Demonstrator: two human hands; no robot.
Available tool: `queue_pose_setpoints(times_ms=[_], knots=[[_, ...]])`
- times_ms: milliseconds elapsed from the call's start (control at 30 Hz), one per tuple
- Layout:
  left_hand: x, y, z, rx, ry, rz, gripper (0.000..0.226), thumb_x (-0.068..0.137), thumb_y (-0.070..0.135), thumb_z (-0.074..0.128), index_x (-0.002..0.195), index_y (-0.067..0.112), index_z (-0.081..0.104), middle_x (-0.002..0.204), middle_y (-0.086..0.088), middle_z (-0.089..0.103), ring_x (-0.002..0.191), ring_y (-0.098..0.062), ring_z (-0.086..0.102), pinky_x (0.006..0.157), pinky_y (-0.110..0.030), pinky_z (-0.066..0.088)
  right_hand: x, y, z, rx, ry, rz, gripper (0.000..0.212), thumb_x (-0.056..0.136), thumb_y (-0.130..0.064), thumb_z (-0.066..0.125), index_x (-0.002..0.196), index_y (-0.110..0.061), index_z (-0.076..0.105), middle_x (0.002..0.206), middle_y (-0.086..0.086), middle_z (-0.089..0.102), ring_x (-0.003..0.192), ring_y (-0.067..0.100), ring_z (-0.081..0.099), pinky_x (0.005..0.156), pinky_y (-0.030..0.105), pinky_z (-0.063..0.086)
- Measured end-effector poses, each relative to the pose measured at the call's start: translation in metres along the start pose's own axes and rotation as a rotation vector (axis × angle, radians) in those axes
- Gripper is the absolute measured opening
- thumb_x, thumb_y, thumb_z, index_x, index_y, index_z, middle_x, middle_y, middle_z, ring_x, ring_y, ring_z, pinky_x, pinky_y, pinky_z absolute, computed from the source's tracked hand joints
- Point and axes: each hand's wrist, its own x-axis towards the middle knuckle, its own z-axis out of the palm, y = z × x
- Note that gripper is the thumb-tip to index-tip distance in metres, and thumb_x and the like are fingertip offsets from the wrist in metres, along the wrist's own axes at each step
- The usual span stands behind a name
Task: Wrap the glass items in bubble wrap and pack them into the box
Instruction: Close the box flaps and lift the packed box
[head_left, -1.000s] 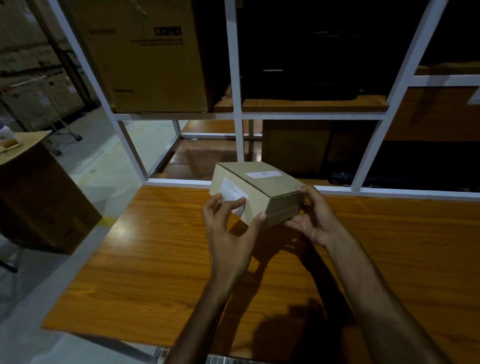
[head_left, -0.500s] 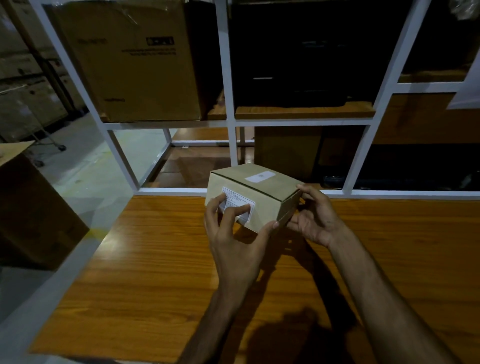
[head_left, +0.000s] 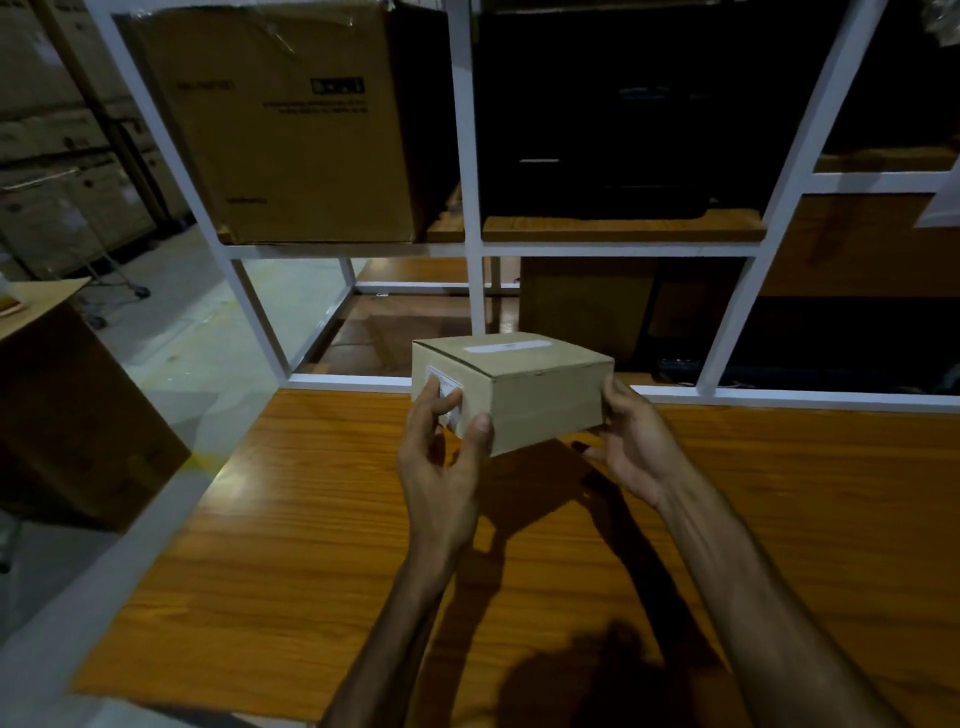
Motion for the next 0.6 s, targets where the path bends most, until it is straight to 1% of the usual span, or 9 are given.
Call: queue_pose_setpoints(times_ms=[67,100,167,200,300,367,467,533,600], knots=[[0.005,-0.003,-0.004,-0.04,0.011,-0.007,0.05,0.086,0.061,0.074,0.124,0.031,0.064,0.158,-0.002,0.05,0.146,-0.022,0.047,0.104,-0.063,0.054,-0.006,0.003,0.01,-0.069,0.026,-0.086,0.029,0.11,-0.033,0.048,0.134,-0.031,0.065,0.129,0.003,0.067,0.122,0.022,0.06,0.086,0.037,0.048],[0.007,-0.003,-0.007,-0.055,0.009,-0.009,0.048,0.088,0.055,0.074,0.126,0.027,0.064,0.156,-0.005,0.052,0.144,-0.025,0.05,0.102,-0.064,0.054,-0.008,0.005,0.013,-0.086,0.039,-0.128,0.027,0.11,-0.031,0.049,0.131,-0.032,0.066,0.126,0.002,0.069,0.12,0.02,0.062,0.082,0.031,0.05],[0.011,-0.004,-0.014,-0.079,-0.006,-0.012,0.047,0.091,0.044,0.07,0.129,0.016,0.062,0.147,-0.007,0.06,0.138,-0.025,0.056,0.1,-0.06,0.057,-0.012,0.01,0.017,-0.114,0.059,-0.204,0.025,0.108,-0.029,0.052,0.126,-0.036,0.067,0.122,-0.003,0.071,0.115,0.014,0.066,0.077,0.026,0.057],[0.013,-0.005,-0.018,-0.083,-0.02,-0.018,0.045,0.093,0.04,0.068,0.128,0.013,0.062,0.141,-0.007,0.063,0.134,-0.025,0.059,0.099,-0.056,0.058,-0.014,0.013,0.018,-0.131,0.065,-0.242,0.026,0.107,-0.029,0.054,0.128,-0.037,0.067,0.121,-0.005,0.072,0.113,0.011,0.067,0.078,0.024,0.059],[0.018,-0.015,-0.03,-0.099,-0.033,-0.109,0.024,0.102,0.022,0.061,0.124,0.014,0.064,0.128,-0.003,0.07,0.123,-0.022,0.065,0.092,-0.045,0.061,-0.018,0.02,0.021,-0.209,0.083,-0.34,0.041,0.103,-0.027,0.06,0.144,-0.029,0.059,0.125,-0.007,0.07,0.114,0.003,0.067,0.086,0.025,0.061],[0.021,-0.024,-0.034,-0.104,-0.02,-0.179,0.021,0.106,0.009,0.054,0.123,0.015,0.065,0.122,0.001,0.072,0.119,-0.017,0.068,0.09,-0.042,0.062,-0.019,0.027,0.024,-0.249,0.101,-0.362,0.048,0.102,-0.024,0.063,0.149,-0.027,0.055,0.13,-0.007,0.067,0.118,0.004,0.065,0.09,0.026,0.061],[0.026,-0.037,-0.039,-0.092,-0.002,-0.238,0.025,0.106,0.003,0.051,0.121,0.016,0.067,0.122,0.0,0.073,0.119,-0.018,0.068,0.092,-0.044,0.061,-0.019,0.041,0.028,-0.27,0.11,-0.337,0.052,0.101,-0.021,0.065,0.151,-0.028,0.053,0.132,-0.009,0.066,0.117,0.004,0.065,0.087,0.025,0.062],[0.03,-0.047,-0.042,-0.091,-0.004,-0.27,0.025,0.106,0.002,0.051,0.12,0.017,0.066,0.123,0.0,0.073,0.121,-0.019,0.068,0.093,-0.046,0.06,-0.018,0.053,0.029,-0.26,0.117,-0.306,0.054,0.1,-0.02,0.065,0.151,-0.03,0.052,0.133,-0.009,0.066,0.119,0.008,0.065,0.09,0.031,0.063],[0.033,-0.06,-0.044,-0.072,-0.004,-0.321,0.025,0.105,0.0,0.052,0.117,0.018,0.065,0.122,0.001,0.073,0.12,-0.018,0.068,0.094,-0.049,0.061,-0.015,0.065,0.028,-0.267,0.126,-0.286,0.056,0.1,-0.017,0.065,0.152,-0.03,0.051,0.133,-0.01,0.065,0.12,0.009,0.064,0.092,0.033,0.062]])
